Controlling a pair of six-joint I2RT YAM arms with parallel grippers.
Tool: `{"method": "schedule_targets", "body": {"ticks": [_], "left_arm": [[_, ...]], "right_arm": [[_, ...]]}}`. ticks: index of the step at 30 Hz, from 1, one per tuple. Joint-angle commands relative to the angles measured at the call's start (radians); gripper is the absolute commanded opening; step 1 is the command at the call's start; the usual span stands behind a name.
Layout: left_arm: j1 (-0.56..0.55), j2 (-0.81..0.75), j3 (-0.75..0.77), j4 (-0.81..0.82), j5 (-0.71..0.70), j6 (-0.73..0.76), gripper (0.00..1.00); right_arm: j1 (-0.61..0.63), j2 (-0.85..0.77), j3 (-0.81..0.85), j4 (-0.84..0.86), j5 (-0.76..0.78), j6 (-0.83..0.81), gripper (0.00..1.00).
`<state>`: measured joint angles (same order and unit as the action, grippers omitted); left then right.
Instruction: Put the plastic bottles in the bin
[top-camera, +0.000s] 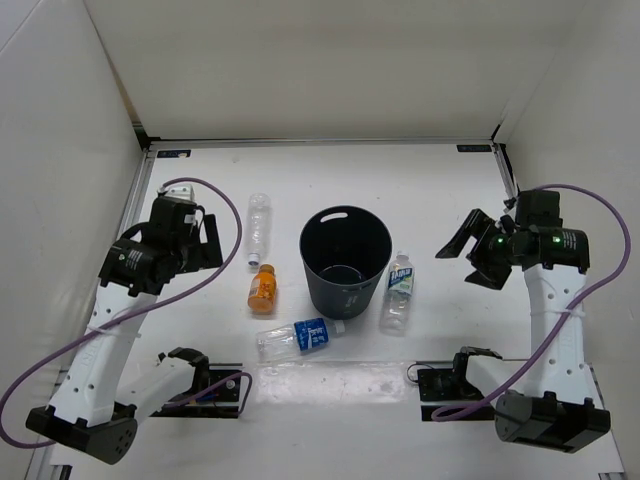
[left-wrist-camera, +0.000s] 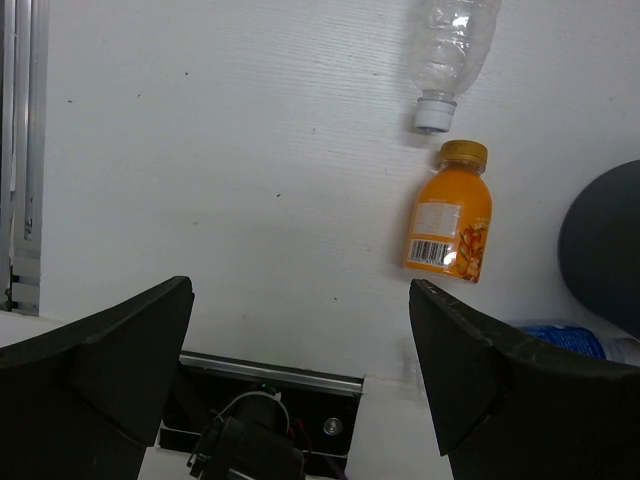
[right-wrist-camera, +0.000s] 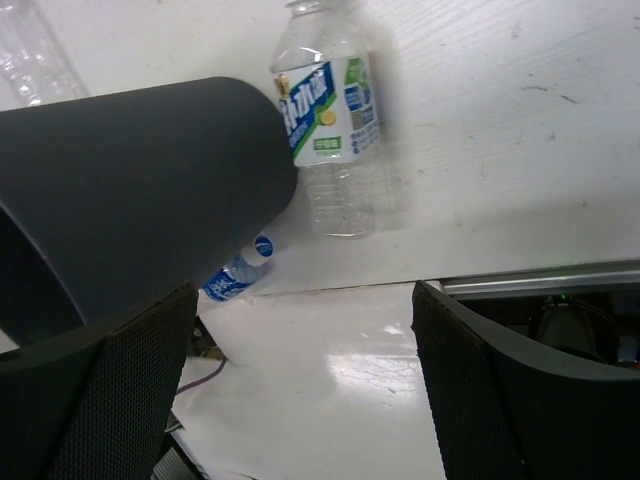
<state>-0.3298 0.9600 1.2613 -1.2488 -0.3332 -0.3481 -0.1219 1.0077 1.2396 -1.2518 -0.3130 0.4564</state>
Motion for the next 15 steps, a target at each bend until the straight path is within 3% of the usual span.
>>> {"method": "schedule_targets", "body": {"ticks": [1,5,8,11,15], "left_arm": [[-0.003,-0.006,0.024,0.005,-0.010,0.008,1.00],[-0.002,-0.004,0.016,0.011,-0.006,0.001,1.00],[-0.005,-0.003,0.007,0.008,-0.003,0.001,1.00],[-0.003,-0.007,-0.013,0.015,0.006,-0.008,1.00],[-0.003,-0.018,-0.059,0.038,0.048,-0.038,1.00]], "right_arm": [[-0.017,-0.003,0.006,-0.050,0.072,0.014,0.89],[-0.050,0.031,-0.046,-0.077,-0.013,-0.044,0.89],[0.042,0.060,-0.065,-0.037,-0.029,-0.050,0.89],[0.120,0.159,-0.153,0.004,-0.159,-0.090,0.89],[0.301,0.249,-0.229,0.038,-0.114,-0.055,0.89]]}}
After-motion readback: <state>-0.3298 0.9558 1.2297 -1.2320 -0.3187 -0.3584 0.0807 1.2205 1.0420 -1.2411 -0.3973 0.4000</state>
